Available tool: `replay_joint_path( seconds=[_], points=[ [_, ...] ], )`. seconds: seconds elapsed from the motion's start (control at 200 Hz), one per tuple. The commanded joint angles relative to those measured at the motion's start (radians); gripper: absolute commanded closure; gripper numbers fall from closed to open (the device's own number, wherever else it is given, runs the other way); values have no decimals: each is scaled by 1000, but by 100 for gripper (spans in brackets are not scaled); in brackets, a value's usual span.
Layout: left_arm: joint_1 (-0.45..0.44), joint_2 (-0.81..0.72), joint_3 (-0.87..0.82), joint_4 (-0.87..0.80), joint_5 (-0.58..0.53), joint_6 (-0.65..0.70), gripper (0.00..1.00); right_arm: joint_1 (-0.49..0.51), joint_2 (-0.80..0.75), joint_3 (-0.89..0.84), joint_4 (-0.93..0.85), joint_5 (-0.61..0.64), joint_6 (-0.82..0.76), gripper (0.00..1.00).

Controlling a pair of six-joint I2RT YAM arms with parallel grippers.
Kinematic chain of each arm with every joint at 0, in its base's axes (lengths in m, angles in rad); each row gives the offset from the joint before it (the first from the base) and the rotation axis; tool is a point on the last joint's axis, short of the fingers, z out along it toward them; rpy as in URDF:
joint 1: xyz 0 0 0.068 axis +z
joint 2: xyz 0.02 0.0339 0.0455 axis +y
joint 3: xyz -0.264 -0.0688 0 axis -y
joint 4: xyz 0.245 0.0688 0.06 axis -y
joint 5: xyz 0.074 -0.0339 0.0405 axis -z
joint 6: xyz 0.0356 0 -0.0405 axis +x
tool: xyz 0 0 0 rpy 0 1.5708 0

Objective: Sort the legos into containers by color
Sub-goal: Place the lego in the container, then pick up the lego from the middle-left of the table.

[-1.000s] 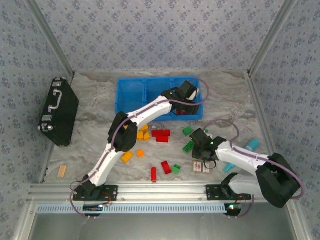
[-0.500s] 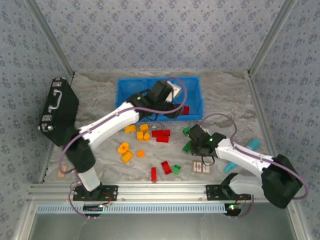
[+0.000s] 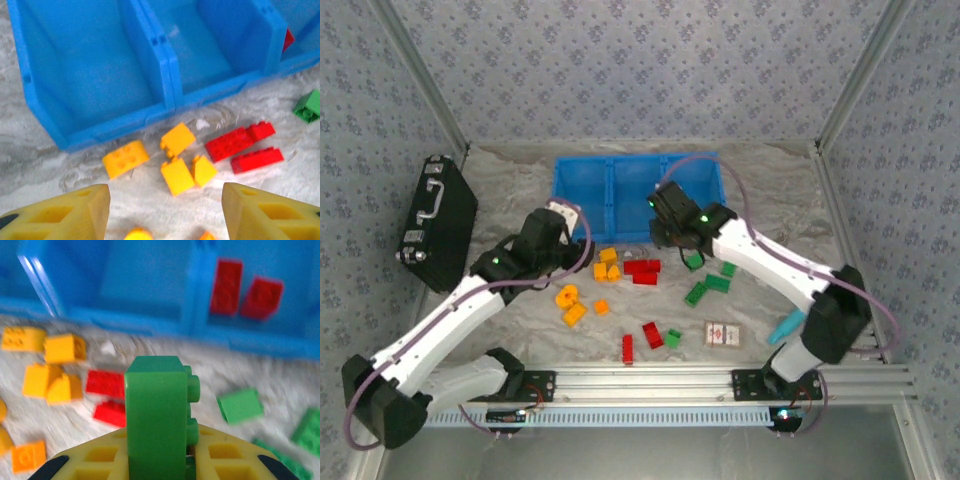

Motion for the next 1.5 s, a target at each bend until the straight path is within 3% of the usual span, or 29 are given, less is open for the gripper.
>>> replay_joint_path(
  seconds=[0.0,0.295,0.43,0.55,0.755,0.94,1.09,1.495],
  points=[
    [1,-90,-79,-65,-27,-41,39,-16,137,147,18,-16,-109,78],
    [-2,-243,-223,-139,-4,-184,40,-68,436,364,47,-53,-147,77],
    [-9,-192,-251,-157,-33,-227,39,-85,475,384,58,-57,-139,71],
    [-35,-118,-258,-124,40,-293,38,-83,484,396,57,-56,-144,64],
    [-180,-5,-224,-171,55,-549,38,-78,465,377,88,-62,-158,57],
    [-387,25,-194,-142,47,-745,40,-74,431,333,139,-71,-161,55],
    [-508,107,-141,-122,26,-810,39,-79,393,297,161,-74,-170,54],
    [-678,326,-72,-78,-26,-937,40,-124,248,119,205,-98,-193,53]
  ],
)
